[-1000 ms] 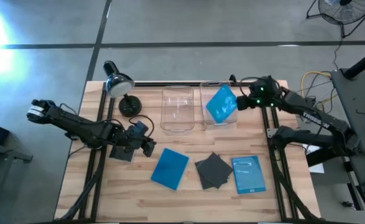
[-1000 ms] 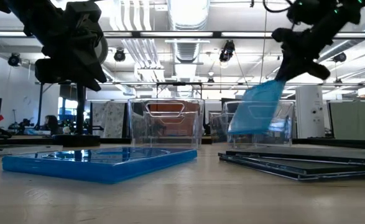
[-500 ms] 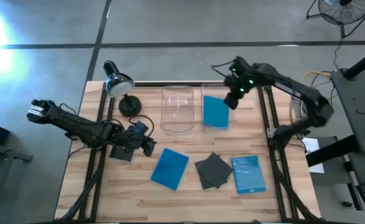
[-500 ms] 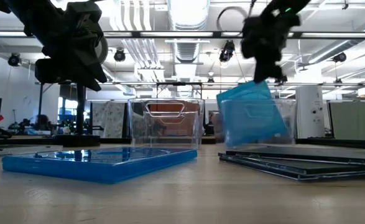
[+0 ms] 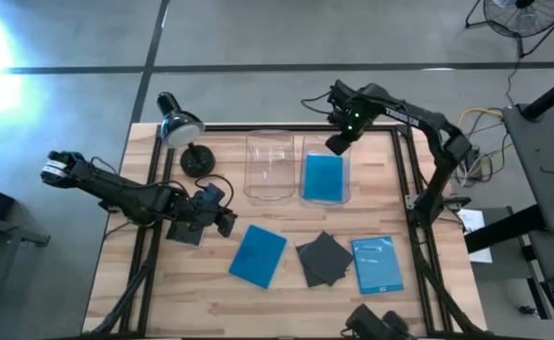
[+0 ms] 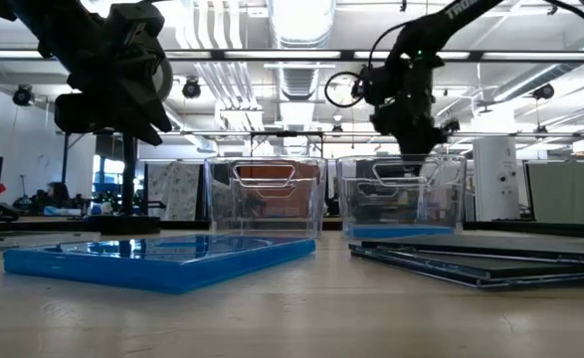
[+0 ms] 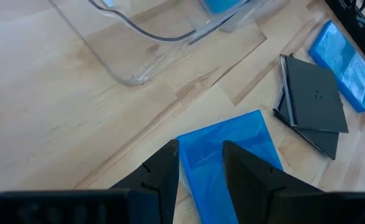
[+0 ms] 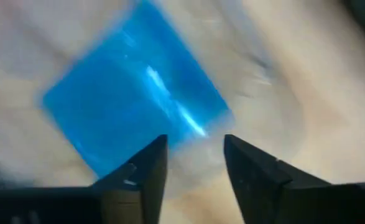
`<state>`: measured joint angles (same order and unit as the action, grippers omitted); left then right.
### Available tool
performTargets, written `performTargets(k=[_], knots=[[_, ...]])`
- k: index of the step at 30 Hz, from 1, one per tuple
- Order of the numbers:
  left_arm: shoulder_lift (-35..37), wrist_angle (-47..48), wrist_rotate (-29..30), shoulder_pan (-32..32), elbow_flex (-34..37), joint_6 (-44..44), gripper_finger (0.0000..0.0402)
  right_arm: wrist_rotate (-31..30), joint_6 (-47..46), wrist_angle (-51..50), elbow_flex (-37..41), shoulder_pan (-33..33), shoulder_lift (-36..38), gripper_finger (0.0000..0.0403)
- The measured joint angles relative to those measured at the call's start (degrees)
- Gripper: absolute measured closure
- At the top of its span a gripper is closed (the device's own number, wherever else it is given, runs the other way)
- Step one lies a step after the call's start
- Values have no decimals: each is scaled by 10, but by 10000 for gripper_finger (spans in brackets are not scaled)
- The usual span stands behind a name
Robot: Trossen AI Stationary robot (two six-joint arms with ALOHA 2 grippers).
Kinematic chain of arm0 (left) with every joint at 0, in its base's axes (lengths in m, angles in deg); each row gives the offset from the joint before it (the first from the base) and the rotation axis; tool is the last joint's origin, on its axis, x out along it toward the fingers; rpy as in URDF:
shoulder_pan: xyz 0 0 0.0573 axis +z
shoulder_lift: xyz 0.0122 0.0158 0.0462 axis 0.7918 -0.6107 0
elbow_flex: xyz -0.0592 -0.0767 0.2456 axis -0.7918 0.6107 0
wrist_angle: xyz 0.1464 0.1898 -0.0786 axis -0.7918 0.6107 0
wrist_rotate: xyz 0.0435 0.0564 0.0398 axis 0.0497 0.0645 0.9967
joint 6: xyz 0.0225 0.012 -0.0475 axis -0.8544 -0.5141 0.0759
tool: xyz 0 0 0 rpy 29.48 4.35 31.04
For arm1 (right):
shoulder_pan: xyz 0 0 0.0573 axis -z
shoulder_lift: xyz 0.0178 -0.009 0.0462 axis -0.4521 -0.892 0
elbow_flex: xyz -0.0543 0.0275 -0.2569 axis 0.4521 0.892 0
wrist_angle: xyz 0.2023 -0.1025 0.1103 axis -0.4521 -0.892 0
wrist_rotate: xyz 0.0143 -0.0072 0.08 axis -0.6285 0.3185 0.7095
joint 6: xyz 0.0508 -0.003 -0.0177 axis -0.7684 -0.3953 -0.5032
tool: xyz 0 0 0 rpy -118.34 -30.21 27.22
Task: Pick & place jewel cases by type
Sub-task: Put the blue CD case into the right transparent bin
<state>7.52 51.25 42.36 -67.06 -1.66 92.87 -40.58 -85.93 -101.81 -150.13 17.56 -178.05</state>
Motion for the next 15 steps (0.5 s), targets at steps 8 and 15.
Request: performTargets(k=[8,15], knots=[[0,0,9,0,0,-17,297,-173,-65,-12,19,-42,161,190],[0,0,-1,0,2,-39,297,21,-176,-86,144,-90,316,198]])
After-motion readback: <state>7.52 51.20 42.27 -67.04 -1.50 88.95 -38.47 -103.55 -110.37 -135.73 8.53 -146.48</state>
